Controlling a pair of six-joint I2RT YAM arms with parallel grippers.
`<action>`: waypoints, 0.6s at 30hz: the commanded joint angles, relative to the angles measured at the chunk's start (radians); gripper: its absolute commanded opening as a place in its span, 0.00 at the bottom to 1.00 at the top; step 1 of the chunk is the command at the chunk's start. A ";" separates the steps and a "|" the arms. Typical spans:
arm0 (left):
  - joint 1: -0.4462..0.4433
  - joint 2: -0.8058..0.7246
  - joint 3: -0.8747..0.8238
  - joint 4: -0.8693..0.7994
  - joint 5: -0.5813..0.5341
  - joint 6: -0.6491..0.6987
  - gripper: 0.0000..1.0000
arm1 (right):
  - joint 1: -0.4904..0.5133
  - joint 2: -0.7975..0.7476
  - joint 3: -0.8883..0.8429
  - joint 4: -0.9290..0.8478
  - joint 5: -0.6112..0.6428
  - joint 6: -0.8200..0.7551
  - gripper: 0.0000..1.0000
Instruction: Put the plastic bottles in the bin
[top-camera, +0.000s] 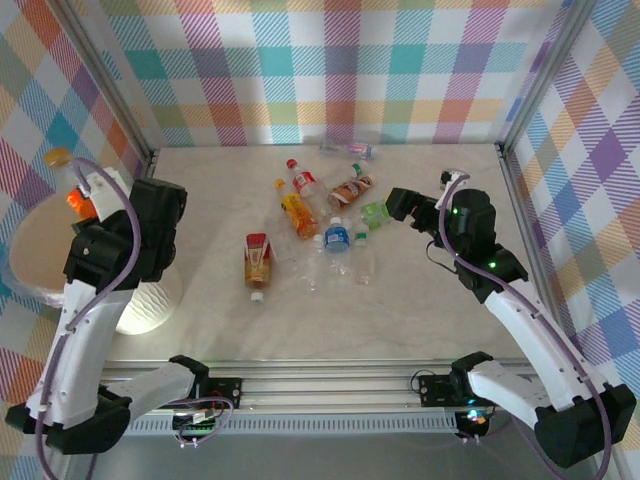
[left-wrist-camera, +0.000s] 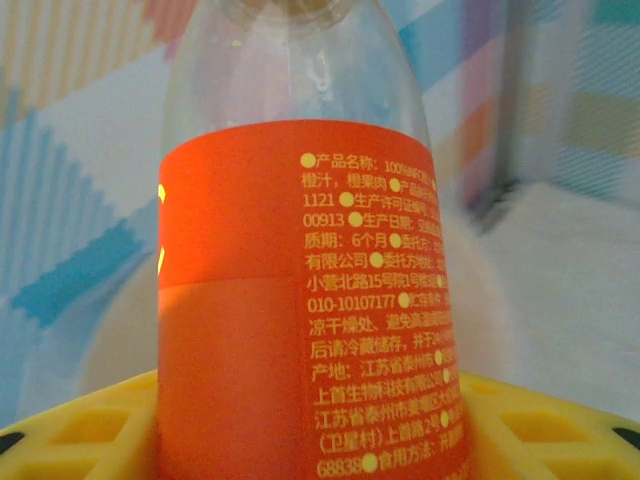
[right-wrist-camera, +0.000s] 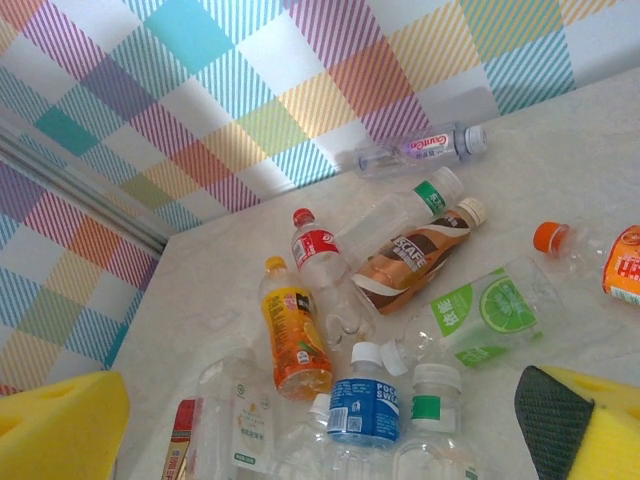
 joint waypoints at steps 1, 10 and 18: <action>0.171 -0.023 -0.066 -0.032 0.054 0.105 0.42 | 0.005 -0.003 0.003 -0.004 0.013 -0.028 1.00; 0.486 -0.026 -0.153 0.005 0.327 0.199 0.42 | 0.005 0.024 0.010 0.001 -0.001 -0.039 1.00; 0.640 0.047 -0.181 0.057 0.456 0.234 0.45 | 0.005 0.032 0.012 -0.008 -0.007 -0.056 1.00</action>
